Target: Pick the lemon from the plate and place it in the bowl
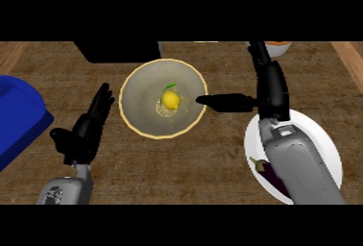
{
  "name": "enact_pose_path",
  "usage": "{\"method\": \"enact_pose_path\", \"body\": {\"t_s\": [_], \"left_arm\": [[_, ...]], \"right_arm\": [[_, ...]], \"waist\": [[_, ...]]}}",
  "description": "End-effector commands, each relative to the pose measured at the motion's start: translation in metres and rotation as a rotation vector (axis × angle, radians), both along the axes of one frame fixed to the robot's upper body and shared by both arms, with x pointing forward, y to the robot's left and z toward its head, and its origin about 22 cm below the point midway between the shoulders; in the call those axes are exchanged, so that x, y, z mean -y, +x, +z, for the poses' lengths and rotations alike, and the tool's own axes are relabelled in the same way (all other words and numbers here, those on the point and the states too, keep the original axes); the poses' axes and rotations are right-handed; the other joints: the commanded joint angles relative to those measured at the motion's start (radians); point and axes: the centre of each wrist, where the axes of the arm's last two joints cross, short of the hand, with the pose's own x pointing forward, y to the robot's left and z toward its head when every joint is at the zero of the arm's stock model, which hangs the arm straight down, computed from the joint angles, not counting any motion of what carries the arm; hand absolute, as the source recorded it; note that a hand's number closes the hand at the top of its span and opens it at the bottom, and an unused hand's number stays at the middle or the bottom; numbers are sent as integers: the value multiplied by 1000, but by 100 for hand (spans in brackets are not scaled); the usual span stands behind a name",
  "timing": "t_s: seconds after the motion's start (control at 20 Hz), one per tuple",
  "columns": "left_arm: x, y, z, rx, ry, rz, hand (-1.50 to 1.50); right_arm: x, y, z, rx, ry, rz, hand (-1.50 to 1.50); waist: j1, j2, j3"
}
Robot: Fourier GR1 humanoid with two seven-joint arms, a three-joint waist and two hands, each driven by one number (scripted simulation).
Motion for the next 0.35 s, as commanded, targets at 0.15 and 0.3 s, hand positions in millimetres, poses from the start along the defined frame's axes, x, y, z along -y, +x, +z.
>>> {"method": "enact_pose_path", "body": {"t_s": [0.15, 0.3], "left_arm": [[1, -10, 9, 17, 2, -19, 0], [0, 2, -6, 12, -13, -13, 0]], "right_arm": [[26, -30, -23, -3, 4, 53, -150], [11, -47, -30, -14, 6, 65, -150]], "waist": [[8, 2, 0], [5, 2, 0]]}}
